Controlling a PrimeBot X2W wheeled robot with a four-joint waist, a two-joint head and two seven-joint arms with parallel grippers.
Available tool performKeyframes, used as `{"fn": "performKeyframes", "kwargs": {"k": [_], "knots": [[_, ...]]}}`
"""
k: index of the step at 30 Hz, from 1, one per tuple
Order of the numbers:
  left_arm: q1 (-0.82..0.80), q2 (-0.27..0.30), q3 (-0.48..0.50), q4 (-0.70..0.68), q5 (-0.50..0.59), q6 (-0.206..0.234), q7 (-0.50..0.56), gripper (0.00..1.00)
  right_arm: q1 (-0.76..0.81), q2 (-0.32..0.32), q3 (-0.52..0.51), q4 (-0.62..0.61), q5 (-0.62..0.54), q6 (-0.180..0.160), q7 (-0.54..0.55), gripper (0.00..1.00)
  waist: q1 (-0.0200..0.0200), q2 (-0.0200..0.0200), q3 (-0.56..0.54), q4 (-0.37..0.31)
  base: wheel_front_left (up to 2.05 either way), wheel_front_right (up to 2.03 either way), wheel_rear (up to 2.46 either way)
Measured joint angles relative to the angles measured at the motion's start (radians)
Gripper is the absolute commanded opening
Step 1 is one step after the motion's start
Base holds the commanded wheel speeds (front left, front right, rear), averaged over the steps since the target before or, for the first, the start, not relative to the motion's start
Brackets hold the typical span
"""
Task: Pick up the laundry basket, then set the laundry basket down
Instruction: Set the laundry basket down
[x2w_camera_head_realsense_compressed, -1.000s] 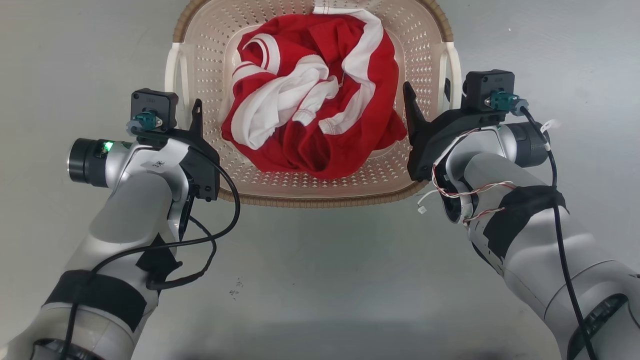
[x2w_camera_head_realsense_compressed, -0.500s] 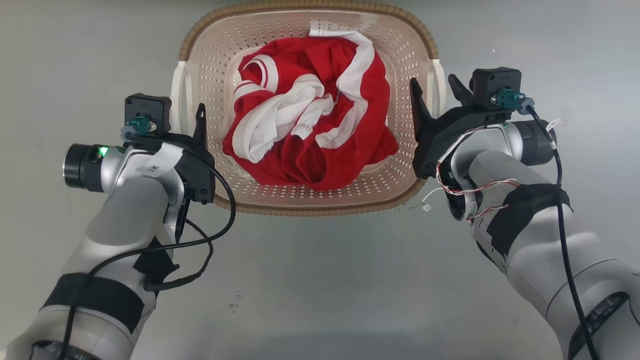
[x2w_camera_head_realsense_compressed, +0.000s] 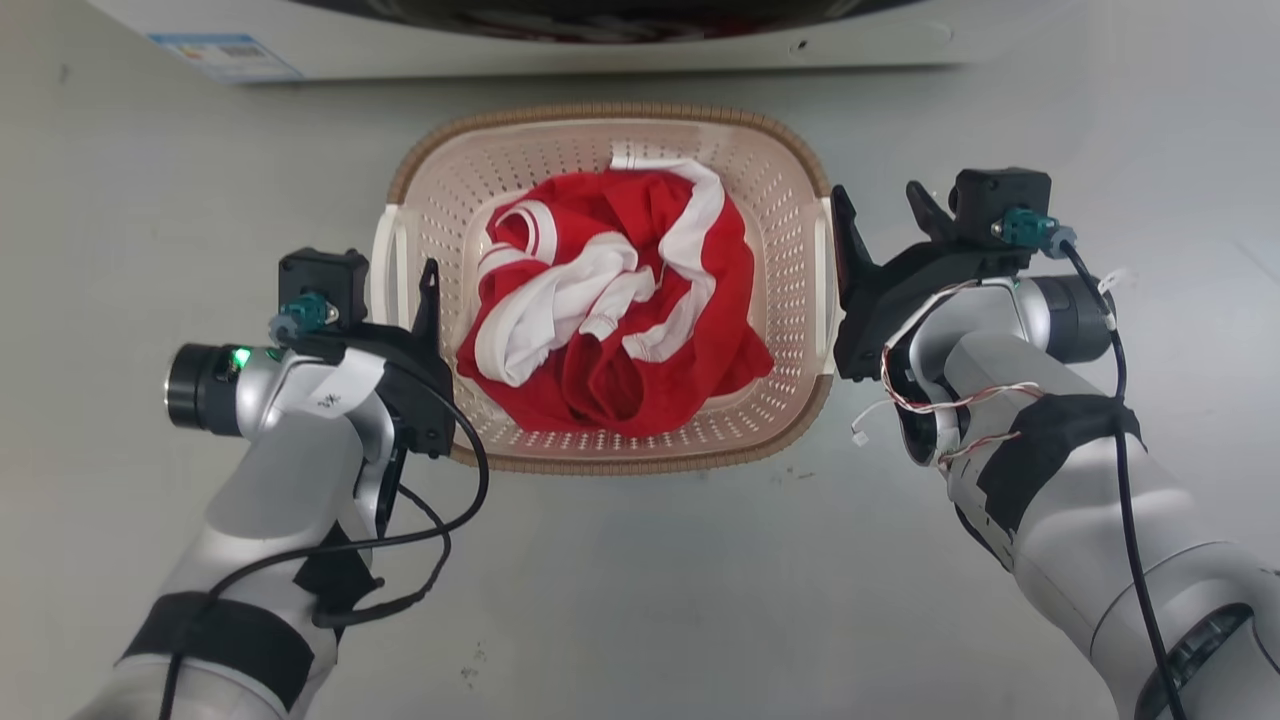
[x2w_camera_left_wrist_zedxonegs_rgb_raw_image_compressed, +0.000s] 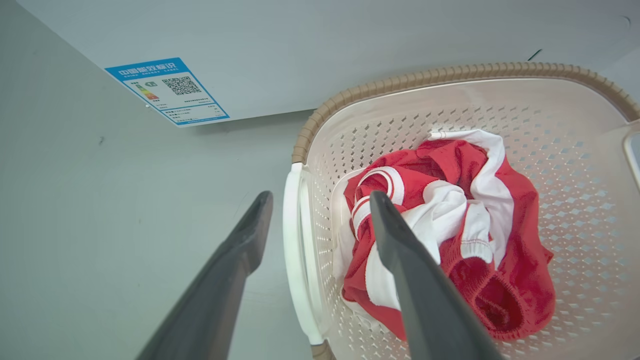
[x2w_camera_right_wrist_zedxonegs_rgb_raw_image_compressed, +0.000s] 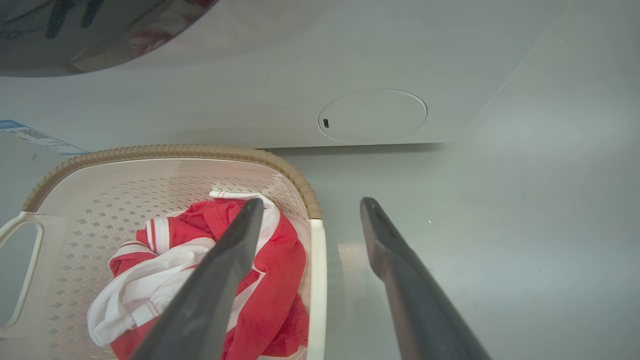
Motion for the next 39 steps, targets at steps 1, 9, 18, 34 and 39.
{"fn": "performKeyframes", "kwargs": {"k": [1, 9, 18, 34, 39], "knots": [[0.01, -0.002, 0.005, -0.004, -0.005, 0.0, -0.003, 1.0, 0.008, 0.0, -0.004, 0.002, 0.001, 0.001, 0.0, 1.0, 0.0, 0.0, -0.013, -0.001, 0.0, 0.0, 0.0], [0.108, -0.014, 0.044, -0.051, -0.017, 0.011, -0.005, 1.0, 0.088, 0.0, -0.045, -0.002, 0.005, 0.027, -0.001, 1.0, -0.0001, 0.0, -0.122, -0.004, 0.0, 0.0, 0.0], [0.254, -0.011, 0.075, -0.136, -0.015, 0.028, -0.005, 1.0, 0.233, 0.001, -0.105, -0.044, -0.003, 0.039, -0.001, 1.0, -0.0001, -0.0001, -0.252, -0.005, 0.0, 0.0, 0.0], [0.552, 0.008, 0.13, -0.326, 0.033, 0.062, -0.005, 1.0, 0.542, -0.024, -0.249, -0.167, -0.07, 0.024, -0.001, 1.0, -0.0002, 0.0, -0.491, -0.008, 0.0, 0.0, 0.0], [0.645, 0.018, 0.156, -0.39, 0.066, 0.068, -0.005, 1.0, 0.641, -0.032, -0.289, -0.226, -0.109, 0.016, -0.001, 1.0, -0.0002, 0.0, -0.565, -0.008, 0.0, 0.0, 0.0]]}}
